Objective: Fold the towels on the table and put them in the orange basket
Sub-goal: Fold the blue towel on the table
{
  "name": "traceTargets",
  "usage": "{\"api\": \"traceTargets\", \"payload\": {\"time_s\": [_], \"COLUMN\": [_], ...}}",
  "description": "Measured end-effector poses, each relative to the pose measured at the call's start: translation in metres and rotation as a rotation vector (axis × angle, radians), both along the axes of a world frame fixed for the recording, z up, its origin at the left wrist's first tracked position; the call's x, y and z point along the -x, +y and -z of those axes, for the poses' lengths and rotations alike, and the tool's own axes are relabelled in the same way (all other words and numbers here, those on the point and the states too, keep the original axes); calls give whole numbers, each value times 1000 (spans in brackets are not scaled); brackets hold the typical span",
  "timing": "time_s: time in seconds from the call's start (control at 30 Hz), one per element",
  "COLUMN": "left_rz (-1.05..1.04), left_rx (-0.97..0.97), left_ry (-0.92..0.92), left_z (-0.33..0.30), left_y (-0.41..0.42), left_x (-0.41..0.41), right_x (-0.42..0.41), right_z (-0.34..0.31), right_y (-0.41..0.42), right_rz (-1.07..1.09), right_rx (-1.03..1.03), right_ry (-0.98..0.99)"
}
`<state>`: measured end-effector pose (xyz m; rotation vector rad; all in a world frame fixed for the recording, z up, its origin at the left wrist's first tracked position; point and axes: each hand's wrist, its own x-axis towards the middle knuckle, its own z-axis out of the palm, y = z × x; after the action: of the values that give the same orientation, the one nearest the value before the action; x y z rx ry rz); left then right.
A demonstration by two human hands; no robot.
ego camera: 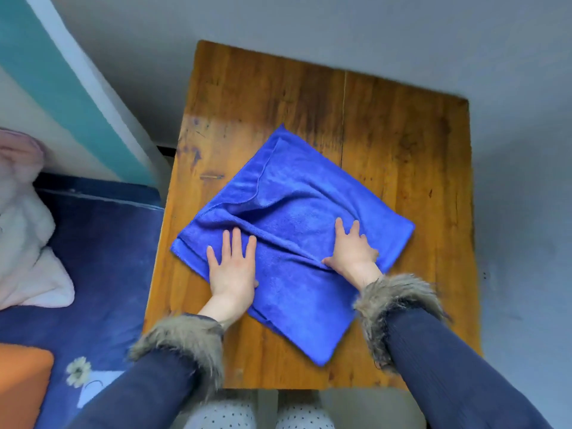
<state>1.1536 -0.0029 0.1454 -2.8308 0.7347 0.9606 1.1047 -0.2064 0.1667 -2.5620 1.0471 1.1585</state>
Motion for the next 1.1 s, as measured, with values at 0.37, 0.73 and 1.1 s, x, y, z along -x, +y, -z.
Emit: {"api": "traceTargets", "payload": {"time_s": [0.37,0.73,1.1], "left_rz": [477,62,117], "left_rx": [64,530,346], "left_ry": [88,-229,-282], "left_z": [-13,-6,2], "left_y": [-25,-34,-61], "left_x": [-33,-58,-98], "right_x": [73,13,-29], "right_z": [-34,-16,15], "right_y": [0,-80,-116], "right_rz": [31,-63,-352], "right_rx": [-357,27,142], "right_ry": [341,-550,-571]}}
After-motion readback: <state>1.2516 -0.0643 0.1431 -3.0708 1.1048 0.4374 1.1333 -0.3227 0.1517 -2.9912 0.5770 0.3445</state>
